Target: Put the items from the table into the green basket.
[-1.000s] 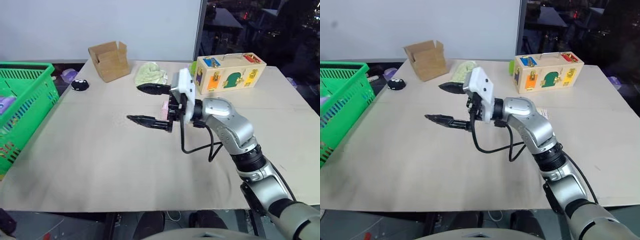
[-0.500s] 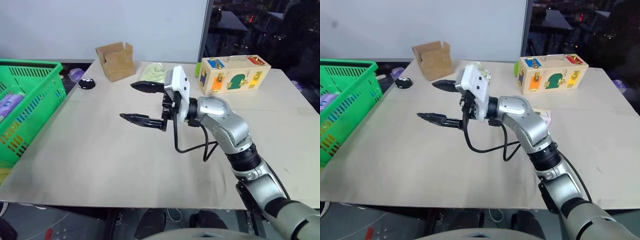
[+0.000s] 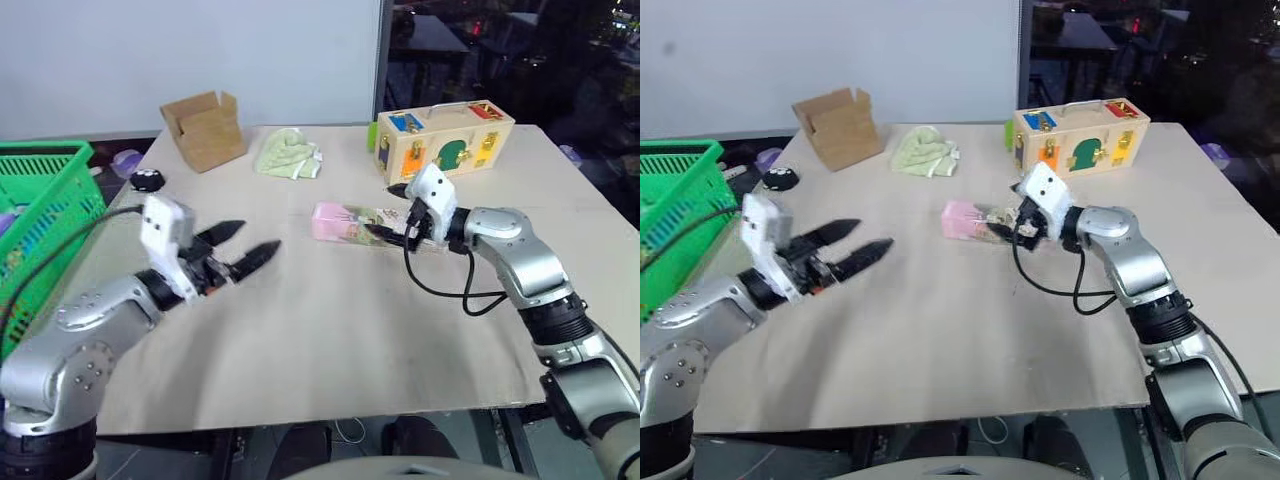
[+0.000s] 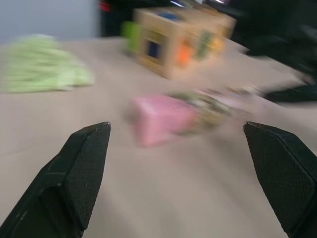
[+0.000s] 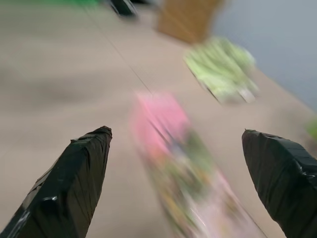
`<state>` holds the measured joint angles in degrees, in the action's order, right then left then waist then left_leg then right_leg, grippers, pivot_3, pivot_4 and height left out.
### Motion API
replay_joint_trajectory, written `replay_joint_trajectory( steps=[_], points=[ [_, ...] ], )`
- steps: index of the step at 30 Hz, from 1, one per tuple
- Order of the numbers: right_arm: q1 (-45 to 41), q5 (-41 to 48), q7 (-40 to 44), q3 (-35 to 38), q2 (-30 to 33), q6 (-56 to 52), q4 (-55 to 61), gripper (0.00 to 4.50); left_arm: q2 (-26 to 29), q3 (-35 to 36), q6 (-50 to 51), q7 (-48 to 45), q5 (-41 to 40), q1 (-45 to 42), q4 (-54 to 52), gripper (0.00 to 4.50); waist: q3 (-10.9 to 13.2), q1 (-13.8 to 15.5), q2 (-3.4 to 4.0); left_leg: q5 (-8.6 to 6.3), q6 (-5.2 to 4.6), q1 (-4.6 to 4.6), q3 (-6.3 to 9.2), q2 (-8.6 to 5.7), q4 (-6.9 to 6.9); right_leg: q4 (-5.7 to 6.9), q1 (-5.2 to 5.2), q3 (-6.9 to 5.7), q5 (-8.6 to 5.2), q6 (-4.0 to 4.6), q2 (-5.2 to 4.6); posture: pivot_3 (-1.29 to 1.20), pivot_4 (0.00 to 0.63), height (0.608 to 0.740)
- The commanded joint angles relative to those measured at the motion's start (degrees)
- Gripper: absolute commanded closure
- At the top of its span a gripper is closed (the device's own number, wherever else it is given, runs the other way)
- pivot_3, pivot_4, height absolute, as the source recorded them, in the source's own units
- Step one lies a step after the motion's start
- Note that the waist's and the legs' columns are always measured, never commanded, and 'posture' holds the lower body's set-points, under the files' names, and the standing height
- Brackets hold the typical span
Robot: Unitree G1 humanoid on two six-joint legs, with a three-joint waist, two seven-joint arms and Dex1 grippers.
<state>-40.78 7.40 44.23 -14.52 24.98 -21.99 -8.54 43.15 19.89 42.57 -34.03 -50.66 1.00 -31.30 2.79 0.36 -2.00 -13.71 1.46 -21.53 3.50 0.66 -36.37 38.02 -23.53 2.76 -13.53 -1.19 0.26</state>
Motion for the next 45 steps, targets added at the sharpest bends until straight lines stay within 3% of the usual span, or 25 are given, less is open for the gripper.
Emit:
replay_joint_trajectory(
  steps=[1,7,15,23,29,32,36,40,45],
  points=[
    [-6.4,-4.5,3.4,-2.8,0.1,5.9,-9.9,0.0,1.8,-0.7,-4.8,-4.0,3.7,0.9,-4.5,0.06,0.0,-0.4,0.01,0.0,0.0,0.0,0.0,0.0,0.0,0.0,0.0,0.0,0.0,0.0,0.02,0.14,0.0,0.74],
    [-13.5,-8.4,11.6,-5.8,-0.6,11.5,-28.8,0.0,1.8,-1.0,-8.1,-5.4,7.4,6.2,-10.8,0.06,0.0,0.5,0.0,-0.02,-0.04,-0.04,-0.06,-0.11,-0.03,-0.08,0.03,0.1,0.0,-0.01,-0.08,0.21,0.0,0.74],
    [-21.5,-15.6,10.0,-7.3,-4.0,20.9,-51.0,0.0,-1.7,-0.6,-10.0,-3.1,9.3,13.7,-16.1,0.06,0.1,2.6,0.19,-0.02,-0.05,-0.01,0.01,-0.09,-0.04,-0.02,0.03,0.05,0.0,0.0,-0.06,0.28,0.0,0.74],
    [-26.1,-21.1,5.5,-6.9,-6.4,23.0,-60.8,0.0,-3.2,-1.4,-13.3,-3.2,12.5,17.2,-17.1,0.06,0.2,4.5,0.32,-0.02,-0.04,-0.03,0.02,-0.11,-0.04,-0.03,0.03,0.06,-0.01,0.01,-0.06,0.31,0.0,0.74],
    [-25.7,-23.4,10.7,-7.2,-7.2,17.9,-64.5,0.0,-4.1,-3.0,-15.2,-4.2,14.0,17.0,-15.6,0.06,0.1,5.3,0.38,-0.02,-0.04,-0.02,0.02,-0.11,-0.04,-0.03,0.03,0.05,-0.01,0.02,-0.05,0.3,0.0,0.74],
    [-25.0,-24.0,10.8,-6.9,-6.7,18.0,-64.7,0.88,-4.6,-3.9,-15.9,-4.7,14.4,16.7,-14.5,0.0,0.0,5.4,0.41,-0.02,-0.04,0.0,0.05,-0.11,-0.04,-0.04,0.07,0.02,-0.02,0.02,-0.05,0.3,0.0,0.74],
    [-25.2,-21.6,12.1,-4.0,-6.4,17.3,-63.6,2.54,-7.7,-3.7,-14.8,-2.8,10.8,15.6,-13.3,0.0,-0.1,5.3,0.42,-0.02,-0.04,0.06,0.02,-0.12,-0.04,-0.04,0.12,0.05,-0.01,0.01,-0.05,0.29,0.0,0.74],
    [-24.9,-16.9,19.6,0.1,-6.2,13.8,-58.8,3.76,-11.3,-3.1,-12.6,-0.6,5.0,15.5,-11.1,0.0,0.0,5.1,0.53,-0.03,-0.05,0.53,0.0,-0.1,-0.03,-0.06,0.53,0.06,-0.17,0.11,-0.05,0.27,0.0,0.74],
    [-20.0,-8.1,27.9,4.4,-7.3,-1.2,-40.0,3.76,-13.7,-3.7,-11.5,2.0,1.8,14.6,-9.8,0.0,0.0,4.7,0.57,-0.03,-0.06,0.57,0.02,-0.01,0.0,-0.03,0.53,0.06,-0.09,0.08,0.07,0.24,0.0,0.74]
  ],
)
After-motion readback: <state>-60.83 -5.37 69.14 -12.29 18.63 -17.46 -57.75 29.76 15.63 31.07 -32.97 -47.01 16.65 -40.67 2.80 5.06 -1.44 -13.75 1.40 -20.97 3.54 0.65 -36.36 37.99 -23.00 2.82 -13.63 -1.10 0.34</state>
